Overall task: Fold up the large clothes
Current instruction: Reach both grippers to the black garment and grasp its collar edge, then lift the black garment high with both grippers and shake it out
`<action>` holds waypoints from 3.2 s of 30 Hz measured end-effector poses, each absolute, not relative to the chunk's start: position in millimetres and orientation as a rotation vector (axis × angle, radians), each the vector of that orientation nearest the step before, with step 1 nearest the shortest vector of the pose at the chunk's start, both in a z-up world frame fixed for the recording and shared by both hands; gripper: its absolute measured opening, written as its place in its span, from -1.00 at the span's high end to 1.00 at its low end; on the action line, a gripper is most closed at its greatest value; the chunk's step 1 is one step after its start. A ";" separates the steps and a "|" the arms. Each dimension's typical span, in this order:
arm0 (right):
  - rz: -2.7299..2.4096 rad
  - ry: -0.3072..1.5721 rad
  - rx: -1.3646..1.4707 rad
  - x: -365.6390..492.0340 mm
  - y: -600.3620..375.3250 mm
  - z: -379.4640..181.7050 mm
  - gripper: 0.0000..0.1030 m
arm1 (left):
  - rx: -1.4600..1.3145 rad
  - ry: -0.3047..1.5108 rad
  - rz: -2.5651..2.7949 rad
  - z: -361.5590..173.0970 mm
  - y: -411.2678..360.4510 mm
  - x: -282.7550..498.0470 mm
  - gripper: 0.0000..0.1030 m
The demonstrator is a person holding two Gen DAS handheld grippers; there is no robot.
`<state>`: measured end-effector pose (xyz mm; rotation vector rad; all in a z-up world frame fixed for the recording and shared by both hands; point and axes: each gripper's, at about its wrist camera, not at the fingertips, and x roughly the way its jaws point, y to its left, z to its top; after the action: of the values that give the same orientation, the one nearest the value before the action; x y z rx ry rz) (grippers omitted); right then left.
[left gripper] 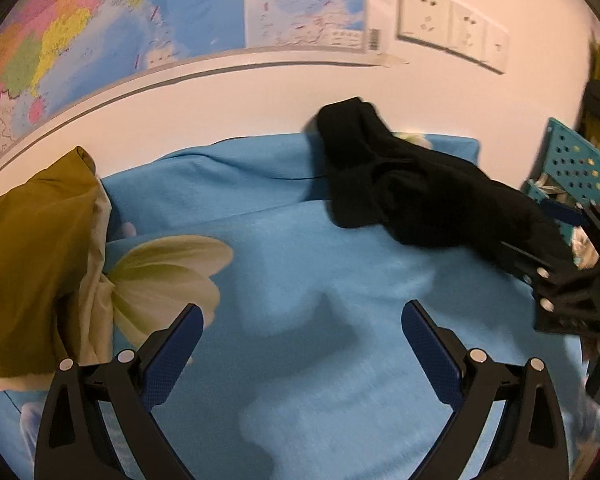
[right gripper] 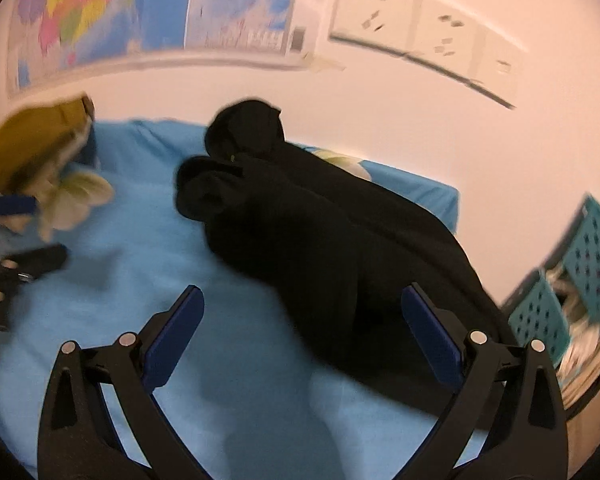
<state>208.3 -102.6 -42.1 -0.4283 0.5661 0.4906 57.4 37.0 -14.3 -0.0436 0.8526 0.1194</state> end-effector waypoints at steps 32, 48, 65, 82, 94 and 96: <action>0.660 0.574 -0.621 242.7 -76.1 -11.7 -0.74 | -0.021 0.867 0.163 -42.8 65.7 105.3 -0.87; 0.568 0.397 -0.229 252.6 -193.3 139.0 0.81 | -0.037 0.769 -0.136 -32.0 36.4 121.2 -0.86; 0.458 0.335 -0.049 237.6 -307.1 174.5 0.82 | 0.078 0.869 -0.309 -47.3 -54.2 211.1 0.69; 0.161 -0.114 -0.119 89.1 -410.4 357.9 0.84 | -0.043 0.216 -0.373 257.8 -77.1 166.4 0.84; 0.440 -0.198 -0.082 -48.1 -418.4 347.7 0.84 | 0.095 -0.093 -0.174 333.6 -35.3 -62.4 0.83; 0.517 -0.194 -0.074 -63.1 -414.3 339.5 0.84 | 0.150 -0.100 -0.127 339.6 -24.3 -105.9 0.83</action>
<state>-63.1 -414.3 339.5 -0.0744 -0.1942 0.5166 -105.9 -24.3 339.6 0.1497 -0.0997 -0.1272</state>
